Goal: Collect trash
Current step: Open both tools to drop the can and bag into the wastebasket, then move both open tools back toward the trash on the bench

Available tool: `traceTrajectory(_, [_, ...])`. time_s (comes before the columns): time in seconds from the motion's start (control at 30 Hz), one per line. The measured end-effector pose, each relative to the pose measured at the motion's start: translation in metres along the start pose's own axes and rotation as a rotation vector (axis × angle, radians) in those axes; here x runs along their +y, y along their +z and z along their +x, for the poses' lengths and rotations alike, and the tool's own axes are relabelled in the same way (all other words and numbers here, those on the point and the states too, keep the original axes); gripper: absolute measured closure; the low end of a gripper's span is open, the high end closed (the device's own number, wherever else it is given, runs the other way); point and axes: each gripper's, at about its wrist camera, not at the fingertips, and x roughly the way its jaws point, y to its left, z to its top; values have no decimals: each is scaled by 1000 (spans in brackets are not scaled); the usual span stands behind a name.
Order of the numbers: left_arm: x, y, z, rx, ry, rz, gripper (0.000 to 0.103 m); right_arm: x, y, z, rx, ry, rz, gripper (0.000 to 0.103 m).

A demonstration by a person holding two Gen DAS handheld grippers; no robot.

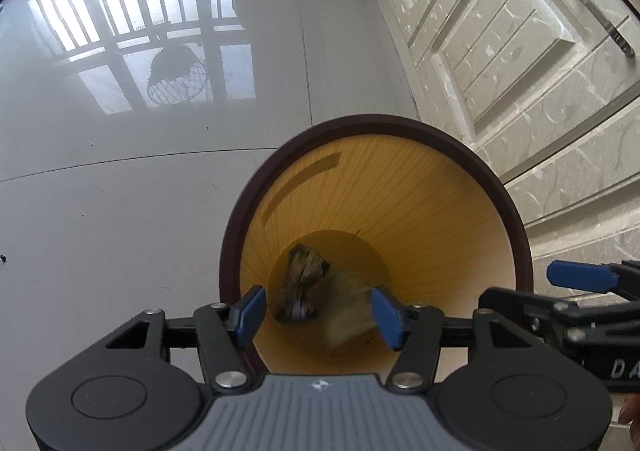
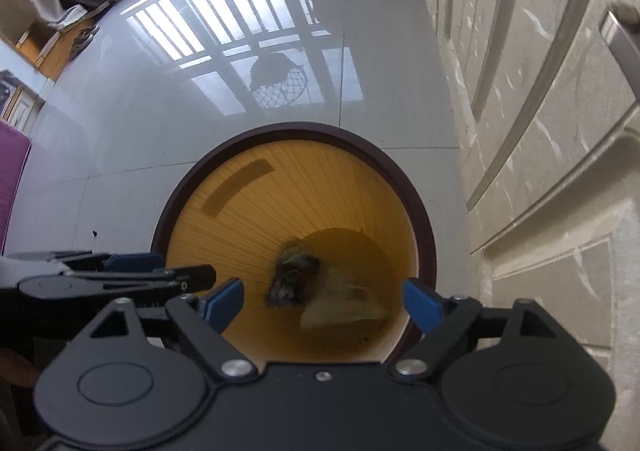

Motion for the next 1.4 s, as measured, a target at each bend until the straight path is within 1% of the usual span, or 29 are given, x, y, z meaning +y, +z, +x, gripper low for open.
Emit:
traceTrajectory(0.23, [3, -3, -14, -7, 7, 5, 37, 7, -5, -10, 17, -26, -57, 6])
traceTrajectory(0.47, [7, -13, -33, 2, 21, 9, 23, 19, -12, -24, 32, -51, -124, 5])
traceTrajectory(0.63, [12, -24, -48, 5, 38, 4, 15, 22, -16, -37, 19, -83, -133, 1])
traceTrajectory(0.7, [15, -27, -55, 2, 45, -2, 12, 23, -17, -43, 13, -91, -127, 0])
traceTrajectory(0.87, [19, -31, -73, -14, 60, -17, 0, 27, -19, -60, -9, -108, -132, 0])
traceTrajectory(1.07, [23, -36, -101, -41, 63, -24, 0, 32, -21, -80, -29, -118, -125, 0])
traceTrajectory(1.17, [23, -39, -113, -53, 83, -15, 0, 32, -21, -89, -36, -137, -101, 0])
traceTrajectory(1.33, [27, -45, -129, -65, 98, -45, 0, 35, -25, -110, -35, -162, -67, 0])
traceTrajectory(1.4, [28, -48, -135, -68, 103, -51, 0, 37, -26, -120, -30, -144, -52, 1])
